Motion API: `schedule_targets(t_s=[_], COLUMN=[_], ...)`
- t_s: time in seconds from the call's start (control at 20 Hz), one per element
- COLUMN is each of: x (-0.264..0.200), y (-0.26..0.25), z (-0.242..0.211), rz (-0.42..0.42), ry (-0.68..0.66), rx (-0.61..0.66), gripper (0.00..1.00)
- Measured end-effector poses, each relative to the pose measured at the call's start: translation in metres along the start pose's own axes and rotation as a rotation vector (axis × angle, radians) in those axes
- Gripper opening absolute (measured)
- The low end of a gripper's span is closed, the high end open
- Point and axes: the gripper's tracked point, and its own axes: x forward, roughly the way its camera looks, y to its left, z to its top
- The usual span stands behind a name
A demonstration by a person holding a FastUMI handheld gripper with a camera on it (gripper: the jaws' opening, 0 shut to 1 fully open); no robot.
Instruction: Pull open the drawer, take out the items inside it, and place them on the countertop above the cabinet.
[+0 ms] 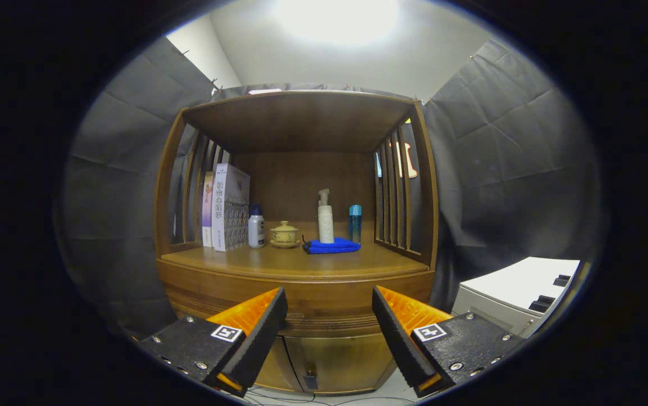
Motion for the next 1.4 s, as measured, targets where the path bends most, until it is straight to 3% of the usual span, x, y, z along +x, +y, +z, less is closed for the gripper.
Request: schedule_targets(t_s=[0.5,0.8,0.9,1.15,1.3,1.4], x=[0.059,0.095,0.102,0.102,0.102,0.102], y=[0.05,0.08,0.085,0.093,0.093,0.092], z=[-0.034,-0.082,-0.095,-0.107,-0.11,-0.111], rz=[0.056,0.106,0.11,0.135,0.128,0.116], ry=[0.097,0.203,0.24,0.279,0.297,0.321], rx=[-0.022,-0.04,-0.066,-0.1,-0.088,-0.068], gripper=[0.95,0.94,0.9,0.6,0.48,0.45])
